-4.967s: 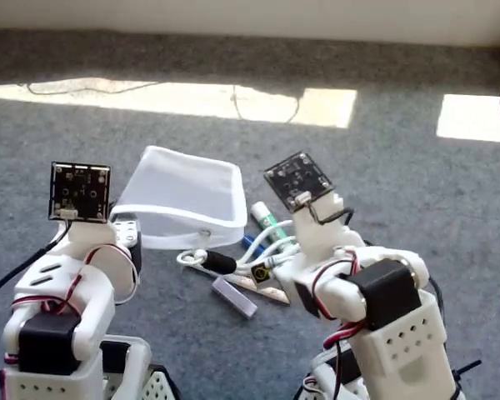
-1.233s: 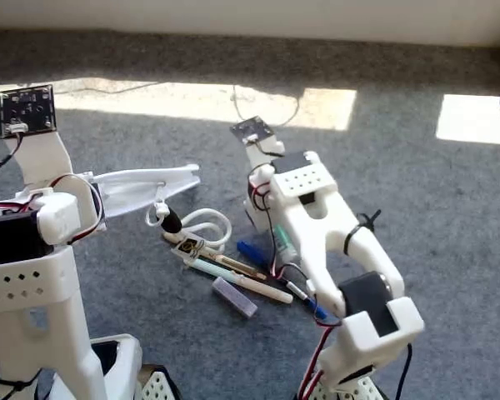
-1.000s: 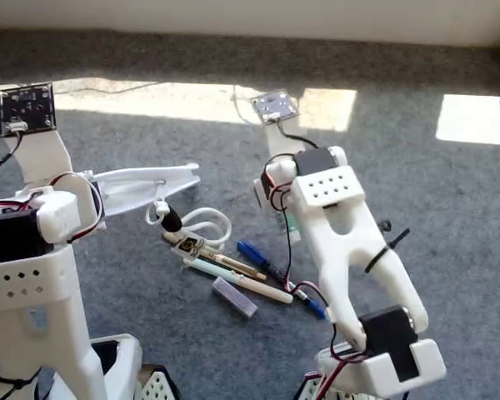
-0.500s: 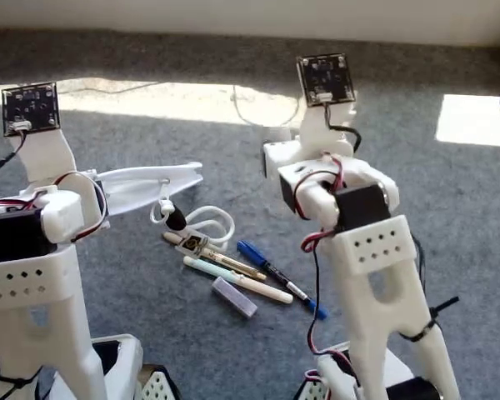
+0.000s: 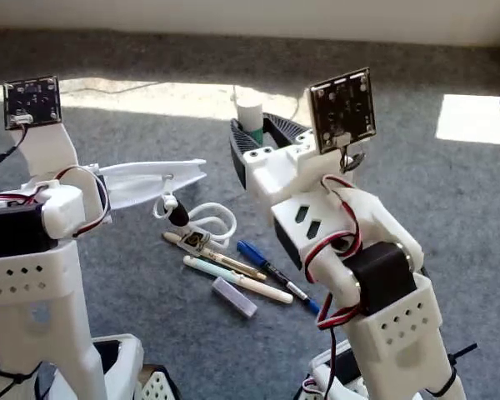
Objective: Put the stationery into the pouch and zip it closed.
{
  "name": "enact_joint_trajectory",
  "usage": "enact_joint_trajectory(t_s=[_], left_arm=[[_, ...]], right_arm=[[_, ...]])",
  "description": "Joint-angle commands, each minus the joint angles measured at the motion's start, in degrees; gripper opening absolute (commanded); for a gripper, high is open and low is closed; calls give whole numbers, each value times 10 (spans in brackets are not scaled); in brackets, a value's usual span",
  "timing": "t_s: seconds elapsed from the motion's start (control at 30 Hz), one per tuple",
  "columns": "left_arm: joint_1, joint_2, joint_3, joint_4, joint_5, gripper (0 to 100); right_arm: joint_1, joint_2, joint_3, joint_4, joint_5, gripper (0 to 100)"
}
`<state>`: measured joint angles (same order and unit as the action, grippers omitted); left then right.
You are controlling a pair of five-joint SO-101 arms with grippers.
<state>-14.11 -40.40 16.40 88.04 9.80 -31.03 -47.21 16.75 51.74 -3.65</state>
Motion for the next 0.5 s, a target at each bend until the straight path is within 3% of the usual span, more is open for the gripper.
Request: enact_joint_trajectory(t_s=[0.0, 0.23, 0.47], left_arm=[[13, 1, -36, 3, 18, 6], [13, 2, -35, 3, 19, 6], [14, 2, -34, 3, 19, 6]], right_arm=[[-44, -15, -6, -44, -5, 5], [-101, -21, 66, -217, -4, 5], [-104, -21, 170, -384, -4, 5]])
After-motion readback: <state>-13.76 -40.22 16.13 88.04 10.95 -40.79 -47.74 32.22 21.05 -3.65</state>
